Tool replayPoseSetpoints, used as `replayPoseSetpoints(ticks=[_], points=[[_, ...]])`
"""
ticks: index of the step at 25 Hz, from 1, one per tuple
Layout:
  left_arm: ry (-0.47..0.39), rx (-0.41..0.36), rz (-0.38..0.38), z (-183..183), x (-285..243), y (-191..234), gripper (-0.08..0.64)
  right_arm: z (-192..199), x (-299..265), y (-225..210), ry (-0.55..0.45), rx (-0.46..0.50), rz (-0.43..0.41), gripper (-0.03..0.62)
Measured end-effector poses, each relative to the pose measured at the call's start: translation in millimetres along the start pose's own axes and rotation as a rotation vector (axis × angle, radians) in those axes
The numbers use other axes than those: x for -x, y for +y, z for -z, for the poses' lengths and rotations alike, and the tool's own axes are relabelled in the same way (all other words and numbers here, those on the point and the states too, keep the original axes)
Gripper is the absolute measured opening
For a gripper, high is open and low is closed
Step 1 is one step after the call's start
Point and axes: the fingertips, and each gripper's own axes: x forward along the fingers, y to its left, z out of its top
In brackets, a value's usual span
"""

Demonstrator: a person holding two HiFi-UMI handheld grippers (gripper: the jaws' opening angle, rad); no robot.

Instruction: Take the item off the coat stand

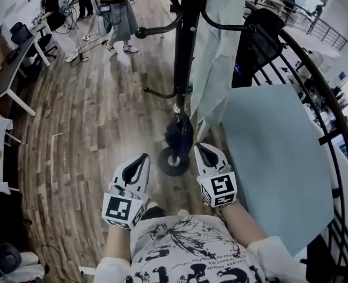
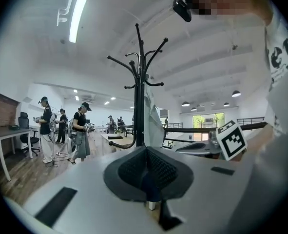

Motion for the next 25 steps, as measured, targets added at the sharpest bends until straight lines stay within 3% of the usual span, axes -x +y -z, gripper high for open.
replayPoseSetpoints(ticks=[3, 4, 6, 13, 19, 20, 21, 22, 25], points=[[0.001, -0.021, 0.041, -4.7, -11.1, 12.5, 0.005, 7.6, -16.9, 4.1, 0.017, -0.018, 0.020, -0.005], [0.001, -0.025, 0.054, -5.9, -13.9, 15.9, 0.005, 10.9, -22.8, 4.8, 0.023, -0.028, 0.028, 0.026], [0.003, -0.029, 0.081, -4.7, -18.8, 21.3, 0.005, 18.6, -33.9, 1.8, 0.033, -0.053, 0.062, 0.183], [0.035, -0.026, 0.154, 12.9, -32.2, 44.3, 0.005, 45.9, -67.9, -2.7, 0.073, -0.076, 0.124, 0.213], [0.040, -0.015, 0.189, 24.1, -36.1, 59.2, 0.005, 57.8, -88.6, -9.7, 0.129, -0.109, 0.154, 0.212], [0.042, -0.014, 0.194, 25.5, -35.7, 60.7, 0.005, 59.0, -90.4, -9.6, 0.136, -0.104, 0.160, 0.176], [0.046, -0.013, 0.195, 24.3, -35.2, 62.5, 0.005, 58.9, -91.8, -8.6, 0.139, -0.096, 0.166, 0.089], [0.050, -0.011, 0.195, 21.9, -34.5, 64.6, 0.005, 58.0, -92.6, -7.3, 0.139, -0.089, 0.173, 0.057], [0.048, -0.017, 0.200, 20.8, -31.7, 70.4, 0.005, 55.4, -91.6, -4.2, 0.142, -0.079, 0.196, 0.024]])
